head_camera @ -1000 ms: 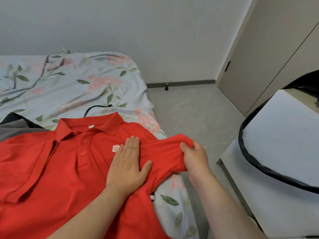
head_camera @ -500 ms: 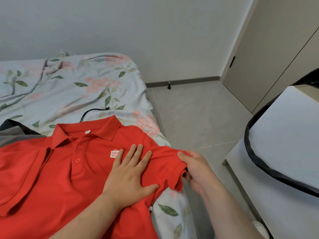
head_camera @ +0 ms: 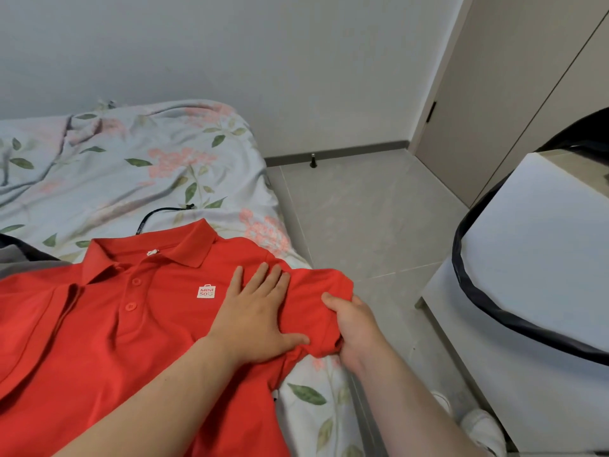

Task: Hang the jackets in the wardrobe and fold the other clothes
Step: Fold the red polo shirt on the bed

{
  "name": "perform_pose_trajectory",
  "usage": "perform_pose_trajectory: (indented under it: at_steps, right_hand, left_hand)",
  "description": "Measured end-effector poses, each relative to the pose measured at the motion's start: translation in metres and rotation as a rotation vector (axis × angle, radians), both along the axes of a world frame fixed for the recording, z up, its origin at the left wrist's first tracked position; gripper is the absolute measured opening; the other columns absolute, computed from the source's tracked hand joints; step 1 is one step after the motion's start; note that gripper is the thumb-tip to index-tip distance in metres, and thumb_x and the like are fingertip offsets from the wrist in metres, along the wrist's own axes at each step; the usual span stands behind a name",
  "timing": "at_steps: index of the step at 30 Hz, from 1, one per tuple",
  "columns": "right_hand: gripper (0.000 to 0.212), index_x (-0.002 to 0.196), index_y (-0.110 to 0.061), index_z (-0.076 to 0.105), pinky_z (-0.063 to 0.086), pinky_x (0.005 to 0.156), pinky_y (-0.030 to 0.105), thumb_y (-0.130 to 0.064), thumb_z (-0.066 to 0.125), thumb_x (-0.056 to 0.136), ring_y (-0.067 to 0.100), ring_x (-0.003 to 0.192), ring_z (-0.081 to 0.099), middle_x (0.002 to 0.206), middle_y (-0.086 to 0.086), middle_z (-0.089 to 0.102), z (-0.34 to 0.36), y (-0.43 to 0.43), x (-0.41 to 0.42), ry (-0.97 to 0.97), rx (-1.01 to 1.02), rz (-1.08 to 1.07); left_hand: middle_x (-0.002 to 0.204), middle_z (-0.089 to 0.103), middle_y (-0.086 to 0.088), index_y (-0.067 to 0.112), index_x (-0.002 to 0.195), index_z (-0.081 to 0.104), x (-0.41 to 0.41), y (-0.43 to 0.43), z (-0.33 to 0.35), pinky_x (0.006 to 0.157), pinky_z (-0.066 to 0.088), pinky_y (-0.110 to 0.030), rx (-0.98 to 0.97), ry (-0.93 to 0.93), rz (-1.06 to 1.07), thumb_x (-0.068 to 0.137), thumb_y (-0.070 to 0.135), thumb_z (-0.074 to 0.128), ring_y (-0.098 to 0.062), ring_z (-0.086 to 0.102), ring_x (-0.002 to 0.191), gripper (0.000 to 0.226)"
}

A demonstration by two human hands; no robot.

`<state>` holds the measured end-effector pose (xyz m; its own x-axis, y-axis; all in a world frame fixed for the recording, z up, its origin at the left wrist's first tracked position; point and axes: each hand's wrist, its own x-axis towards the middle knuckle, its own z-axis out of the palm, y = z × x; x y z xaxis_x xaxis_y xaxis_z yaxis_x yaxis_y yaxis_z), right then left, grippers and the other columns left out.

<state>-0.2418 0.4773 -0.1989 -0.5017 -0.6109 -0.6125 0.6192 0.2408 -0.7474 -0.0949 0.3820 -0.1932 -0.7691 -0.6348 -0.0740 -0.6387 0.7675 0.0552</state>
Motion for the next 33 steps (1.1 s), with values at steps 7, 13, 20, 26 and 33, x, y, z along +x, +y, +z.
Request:
perform_pose_trajectory:
  at_steps: [7, 13, 20, 26, 33]
  right_hand:
    - [0.023, 0.103, -0.013, 0.064, 0.059, 0.074, 0.045, 0.000, 0.067, 0.085, 0.025, 0.075, 0.070, 0.096, 0.016, 0.072, 0.015, -0.006, -0.011, 0.143, -0.086, -0.193]
    - [0.041, 0.122, -0.013, 0.056, 0.060, 0.069, 0.039, 0.006, 0.063, 0.087, 0.022, 0.074, 0.072, 0.106, 0.018, 0.071, 0.038, -0.002, -0.008, 0.077, -0.179, -0.170]
    - [0.066, 0.138, -0.028, 0.045, 0.058, 0.078, 0.034, -0.004, 0.066, 0.081, 0.015, 0.091, 0.070, 0.118, 0.002, 0.065, 0.076, -0.048, 0.083, 0.404, -0.287, 0.285]
    - [0.030, 0.110, -0.021, 0.063, 0.057, 0.083, 0.032, 0.000, 0.059, 0.088, 0.014, 0.090, 0.067, 0.116, 0.008, 0.065, 0.080, -0.018, 0.137, 0.421, -0.206, 0.546]
    - [0.018, 0.087, -0.025, 0.068, 0.046, 0.069, 0.011, -0.008, 0.062, 0.086, -0.001, 0.071, 0.060, 0.080, -0.010, 0.066, 0.060, 0.078, 0.132, 0.848, 0.023, 0.414]
  left_hand:
    - [0.164, -0.011, -0.013, 0.012, 0.156, -0.010, -0.022, -0.004, -0.003, 0.116, -0.010, -0.060, 0.023, -0.107, 0.014, 0.043, 0.105, 0.019, -0.028, -0.016, 0.150, 0.148]
    - [0.163, 0.013, 0.000, 0.020, 0.157, 0.016, -0.021, -0.013, 0.021, 0.121, 0.000, -0.034, 0.532, 0.295, 0.131, 0.067, 0.084, 0.043, -0.011, 0.001, 0.150, 0.113]
    - [0.123, 0.065, -0.006, 0.014, 0.121, 0.062, 0.075, -0.005, 0.060, 0.094, 0.045, -0.032, 1.269, 1.272, 0.697, 0.079, 0.058, 0.048, -0.019, 0.058, 0.119, 0.062]
    - [0.119, 0.063, -0.014, 0.001, 0.118, 0.060, 0.187, 0.041, 0.076, 0.104, 0.040, -0.042, 1.084, 1.249, 0.917, 0.103, 0.020, 0.038, -0.027, 0.055, 0.116, 0.033]
    - [0.103, 0.070, -0.006, 0.009, 0.101, 0.070, 0.280, 0.123, 0.062, 0.085, 0.045, -0.021, 0.343, 0.718, 0.734, 0.086, 0.002, 0.071, -0.024, 0.064, 0.098, 0.017]
